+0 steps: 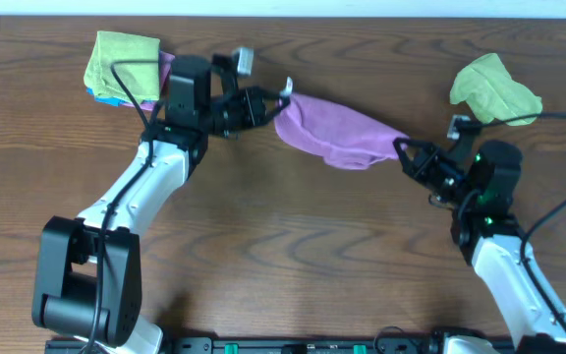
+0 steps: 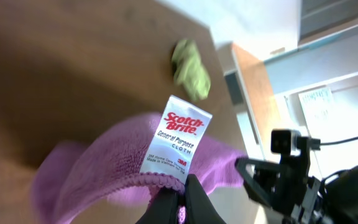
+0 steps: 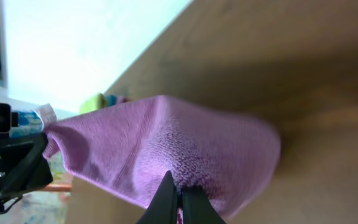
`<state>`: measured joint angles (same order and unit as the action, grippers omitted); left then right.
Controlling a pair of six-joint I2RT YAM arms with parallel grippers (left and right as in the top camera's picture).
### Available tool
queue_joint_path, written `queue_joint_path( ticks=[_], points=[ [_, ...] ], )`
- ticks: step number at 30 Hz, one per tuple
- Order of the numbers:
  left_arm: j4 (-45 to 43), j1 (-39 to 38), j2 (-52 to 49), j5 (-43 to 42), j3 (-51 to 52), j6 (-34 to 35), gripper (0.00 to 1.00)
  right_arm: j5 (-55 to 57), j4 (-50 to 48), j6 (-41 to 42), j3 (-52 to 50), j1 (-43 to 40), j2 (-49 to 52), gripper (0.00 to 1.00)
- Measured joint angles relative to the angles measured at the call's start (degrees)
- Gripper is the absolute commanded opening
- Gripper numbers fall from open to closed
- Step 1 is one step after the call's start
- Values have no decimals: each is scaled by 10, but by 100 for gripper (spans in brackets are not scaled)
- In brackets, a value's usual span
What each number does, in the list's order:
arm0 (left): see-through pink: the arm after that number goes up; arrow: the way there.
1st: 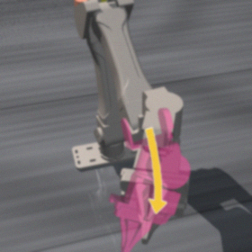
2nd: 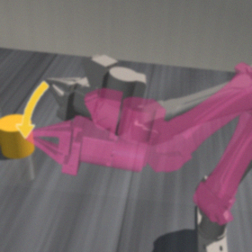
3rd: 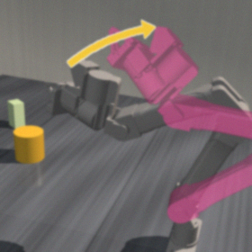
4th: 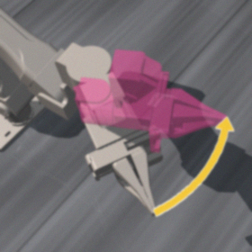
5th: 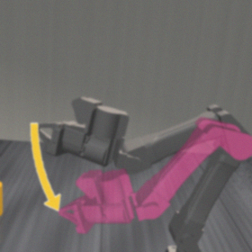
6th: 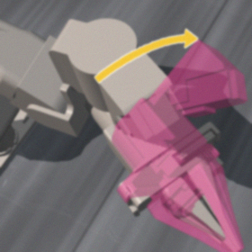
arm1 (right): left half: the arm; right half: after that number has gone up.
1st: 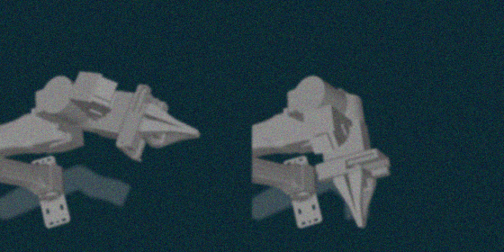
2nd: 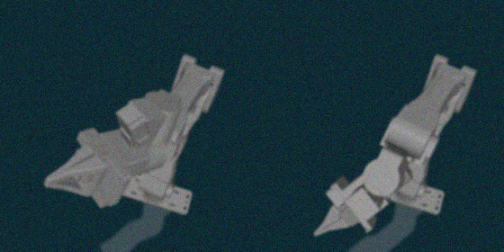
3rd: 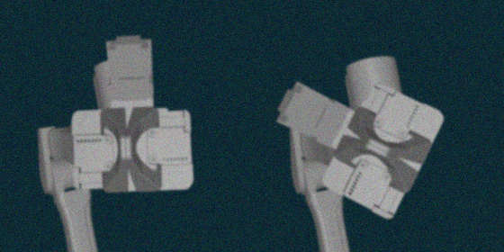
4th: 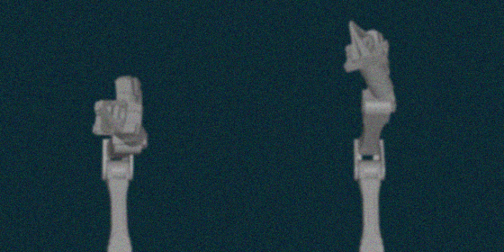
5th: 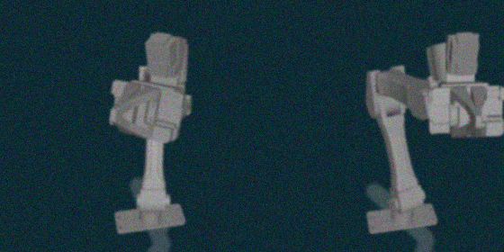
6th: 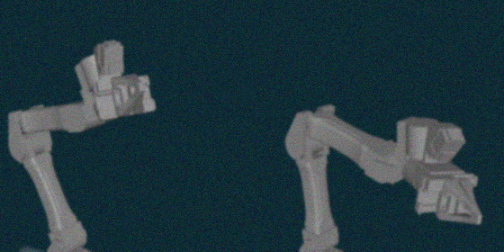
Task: Fold the cloth
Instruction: 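Lift the purple cloth with both grippers and stretch it apart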
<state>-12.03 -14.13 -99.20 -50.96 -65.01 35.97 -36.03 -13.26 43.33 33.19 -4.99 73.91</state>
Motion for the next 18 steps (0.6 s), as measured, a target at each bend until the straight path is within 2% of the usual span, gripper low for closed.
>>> queue_joint_path(
  ticks=[10, 18],
  points=[
    [0, 5, 0, 79, -62, 0, 6, 13, 12, 3, 198, 7, 134, 1],
    [0, 40, 0, 83, -62, 0, 6, 11, 101, -36, 315, 7, 165, 1]
  ],
)
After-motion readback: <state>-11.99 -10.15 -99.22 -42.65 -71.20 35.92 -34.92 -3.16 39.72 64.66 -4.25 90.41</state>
